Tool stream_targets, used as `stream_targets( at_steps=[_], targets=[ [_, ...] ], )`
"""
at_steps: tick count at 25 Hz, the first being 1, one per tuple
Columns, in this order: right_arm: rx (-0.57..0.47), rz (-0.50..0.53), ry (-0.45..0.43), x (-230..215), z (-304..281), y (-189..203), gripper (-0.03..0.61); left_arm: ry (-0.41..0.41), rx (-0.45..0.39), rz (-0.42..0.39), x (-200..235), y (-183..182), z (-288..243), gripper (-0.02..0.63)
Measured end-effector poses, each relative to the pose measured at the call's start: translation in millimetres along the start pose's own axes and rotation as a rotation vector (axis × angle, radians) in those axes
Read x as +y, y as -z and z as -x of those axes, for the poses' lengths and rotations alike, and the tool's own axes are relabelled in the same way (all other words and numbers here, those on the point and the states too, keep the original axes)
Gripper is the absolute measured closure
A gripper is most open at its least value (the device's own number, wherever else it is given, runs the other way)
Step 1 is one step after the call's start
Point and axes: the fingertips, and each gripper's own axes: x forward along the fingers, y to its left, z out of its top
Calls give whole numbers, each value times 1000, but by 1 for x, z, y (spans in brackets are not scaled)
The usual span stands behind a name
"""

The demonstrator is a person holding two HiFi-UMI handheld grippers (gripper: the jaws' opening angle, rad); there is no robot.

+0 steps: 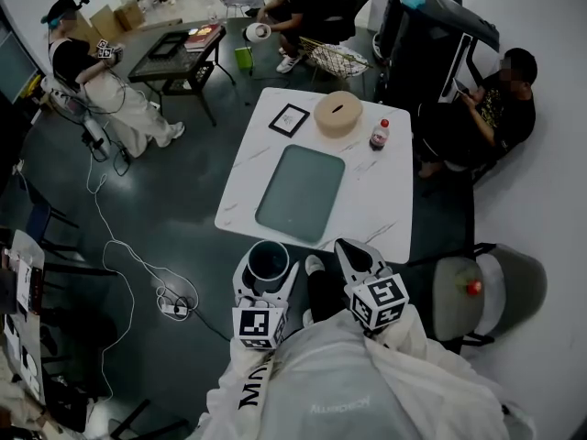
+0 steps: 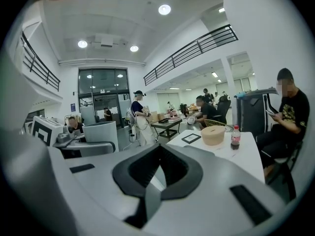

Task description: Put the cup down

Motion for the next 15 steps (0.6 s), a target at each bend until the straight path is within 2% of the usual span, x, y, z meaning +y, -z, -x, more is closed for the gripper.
stream_targets(
  at_steps=[8,15],
  targets=[
    [31,-37,16,-26,-27,8,572,-3,25,-3,10,8,-37,221],
    [29,-42,-32,-37,-71,-2,572,30,46,-30,21,9,-80,221]
  ],
)
